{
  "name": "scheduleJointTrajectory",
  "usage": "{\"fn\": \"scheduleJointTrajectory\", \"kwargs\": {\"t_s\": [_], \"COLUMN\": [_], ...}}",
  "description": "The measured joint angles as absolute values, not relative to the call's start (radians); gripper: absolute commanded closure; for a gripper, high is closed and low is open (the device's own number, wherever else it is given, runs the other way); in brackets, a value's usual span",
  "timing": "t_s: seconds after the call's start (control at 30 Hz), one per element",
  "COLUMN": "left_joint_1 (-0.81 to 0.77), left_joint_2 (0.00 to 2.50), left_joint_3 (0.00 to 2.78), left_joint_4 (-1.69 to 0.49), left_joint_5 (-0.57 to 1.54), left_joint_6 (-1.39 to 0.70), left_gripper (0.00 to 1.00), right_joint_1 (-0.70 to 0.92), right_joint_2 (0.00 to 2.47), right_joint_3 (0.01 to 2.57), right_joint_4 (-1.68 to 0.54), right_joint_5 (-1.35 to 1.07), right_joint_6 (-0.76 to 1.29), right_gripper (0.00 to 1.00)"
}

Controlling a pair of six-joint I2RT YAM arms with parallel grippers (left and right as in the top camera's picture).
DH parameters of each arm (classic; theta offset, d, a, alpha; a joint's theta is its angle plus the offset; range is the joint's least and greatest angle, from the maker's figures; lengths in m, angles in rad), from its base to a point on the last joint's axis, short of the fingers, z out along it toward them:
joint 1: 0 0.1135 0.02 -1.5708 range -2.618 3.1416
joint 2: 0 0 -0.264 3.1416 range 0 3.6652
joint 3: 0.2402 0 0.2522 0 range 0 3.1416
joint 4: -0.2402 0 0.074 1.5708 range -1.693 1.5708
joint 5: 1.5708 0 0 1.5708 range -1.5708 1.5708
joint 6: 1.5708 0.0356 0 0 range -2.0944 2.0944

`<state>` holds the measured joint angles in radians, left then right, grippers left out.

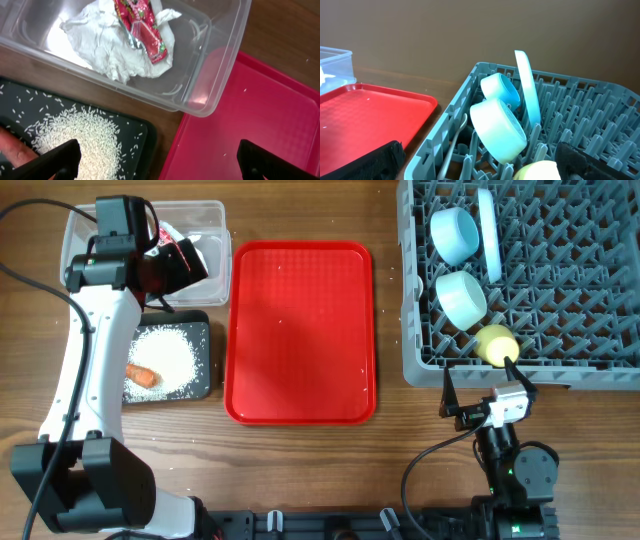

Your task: Sort waste into correct bins and load items into the dishwasher rack

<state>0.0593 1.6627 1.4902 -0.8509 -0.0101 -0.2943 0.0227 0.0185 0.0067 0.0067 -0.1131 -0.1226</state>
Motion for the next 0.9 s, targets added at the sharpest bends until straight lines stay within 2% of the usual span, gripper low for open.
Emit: {"fn": "scheduleJointTrajectory", "kwargs": {"t_s": [0.13,0.2,0.33,0.47,0.67,0.73,0.9], "left_joint_1": [0.059,0.059,0.059,0.059,0.060,0.060,0.060], "left_joint_2": [1.610,1.518,1.256,1.033,0.530,0.435,0.200], "left_joint_3": [1.435,1.314,0.830,0.481,0.104,0.054,0.011], "left_joint_4": [-0.637,-0.484,-0.070,0.113,0.144,0.145,-0.045], "left_joint_5": [-0.002,0.022,0.059,0.065,0.067,0.066,0.066], "left_joint_6": [-0.229,-0.171,-0.112,-0.105,-0.110,-0.110,-0.125], "left_gripper": [0.00,0.00,0.00,0.00,0.00,0.00,0.00], "right_joint_1": [0.022,0.022,0.023,0.022,0.022,0.022,0.022], "right_joint_2": [0.019,0.019,0.019,0.018,0.020,0.019,0.019], "right_joint_3": [0.007,0.007,0.007,0.006,0.006,0.006,0.006], "right_joint_4": [0.007,0.007,0.007,0.007,0.006,0.005,0.007], "right_joint_5": [-0.113,-0.113,-0.116,-0.116,-0.116,-0.116,-0.116], "right_joint_6": [-0.123,-0.123,-0.123,-0.123,-0.122,-0.123,-0.122], "right_gripper": [0.00,0.00,0.00,0.00,0.00,0.00,0.00]}}
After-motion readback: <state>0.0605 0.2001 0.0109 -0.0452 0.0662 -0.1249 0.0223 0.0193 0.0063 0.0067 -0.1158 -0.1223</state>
